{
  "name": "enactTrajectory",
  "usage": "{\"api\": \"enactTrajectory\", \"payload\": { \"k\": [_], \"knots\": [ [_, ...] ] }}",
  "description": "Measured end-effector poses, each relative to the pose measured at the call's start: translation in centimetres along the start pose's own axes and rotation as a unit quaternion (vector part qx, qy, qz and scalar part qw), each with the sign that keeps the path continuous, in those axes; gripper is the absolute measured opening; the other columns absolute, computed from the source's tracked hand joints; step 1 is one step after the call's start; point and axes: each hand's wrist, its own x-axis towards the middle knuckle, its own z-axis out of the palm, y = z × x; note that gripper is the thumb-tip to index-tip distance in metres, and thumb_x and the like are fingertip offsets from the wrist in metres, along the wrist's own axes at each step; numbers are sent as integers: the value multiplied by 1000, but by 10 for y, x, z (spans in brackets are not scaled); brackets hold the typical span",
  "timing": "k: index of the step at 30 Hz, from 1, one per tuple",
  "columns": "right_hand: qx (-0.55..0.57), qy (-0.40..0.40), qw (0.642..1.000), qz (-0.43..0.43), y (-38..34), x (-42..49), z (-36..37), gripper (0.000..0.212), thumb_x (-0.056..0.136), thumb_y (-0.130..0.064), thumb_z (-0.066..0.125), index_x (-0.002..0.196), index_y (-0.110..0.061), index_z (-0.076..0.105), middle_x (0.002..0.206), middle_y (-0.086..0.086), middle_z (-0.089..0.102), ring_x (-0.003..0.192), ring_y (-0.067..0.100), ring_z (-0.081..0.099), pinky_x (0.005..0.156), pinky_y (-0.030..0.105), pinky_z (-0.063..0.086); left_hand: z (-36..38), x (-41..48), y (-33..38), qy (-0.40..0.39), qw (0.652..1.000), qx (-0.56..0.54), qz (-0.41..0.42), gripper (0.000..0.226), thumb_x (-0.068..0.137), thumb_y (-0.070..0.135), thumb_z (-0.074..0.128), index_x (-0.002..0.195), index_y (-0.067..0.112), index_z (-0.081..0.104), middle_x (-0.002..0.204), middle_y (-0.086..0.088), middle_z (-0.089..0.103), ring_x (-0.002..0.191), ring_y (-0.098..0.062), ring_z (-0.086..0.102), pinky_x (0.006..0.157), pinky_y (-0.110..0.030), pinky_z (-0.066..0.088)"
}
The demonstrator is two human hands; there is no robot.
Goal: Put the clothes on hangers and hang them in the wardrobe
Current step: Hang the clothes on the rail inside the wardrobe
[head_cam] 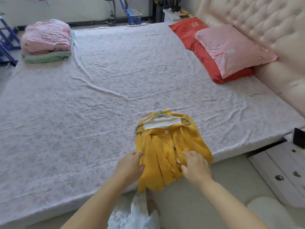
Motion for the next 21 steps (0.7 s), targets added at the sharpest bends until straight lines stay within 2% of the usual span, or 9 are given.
{"api": "enactTrajectory", "payload": {
  "k": [7, 12, 17, 21],
  "knots": [
    [-10, -16, 1000, -11, 10, 110, -12, 49, 91, -32, 50, 137, -25, 35, 134, -5, 42, 122, 16, 38, 101, 28, 30, -14, 102, 4, -11, 1000, -25, -11, 48, 94, 36, 44, 140, 27, 33, 140, 4, 40, 121, -16, 45, 92, -30, 43],
    [-10, -44, 999, -22, 10, 185, -14, 53, 92, -32, 50, 140, -24, 31, 139, -5, 38, 129, 16, 33, 106, 31, 28, -21, 157, 0, -14, 999, -34, -27, 48, 95, 36, 44, 140, 27, 32, 139, 4, 41, 122, -16, 44, 92, -30, 41],
    [-23, -89, 994, -54, 14, 268, 1, 48, 93, -31, 49, 137, -24, 34, 136, -4, 40, 127, 17, 35, 103, 29, 30, -12, 210, -10, -8, 997, -59, -57, 47, 95, 38, 43, 140, 28, 32, 140, 7, 40, 123, -13, 43, 95, -28, 40],
    [-18, -127, 989, -76, 18, 339, 29, 44, 93, -27, 49, 135, -22, 38, 133, -2, 43, 123, 20, 38, 101, 31, 33, 6, 253, -21, 3, 992, -73, -103, 47, 95, 41, 42, 139, 31, 32, 136, 10, 42, 120, -10, 44, 91, -24, 40]
  ]
}}
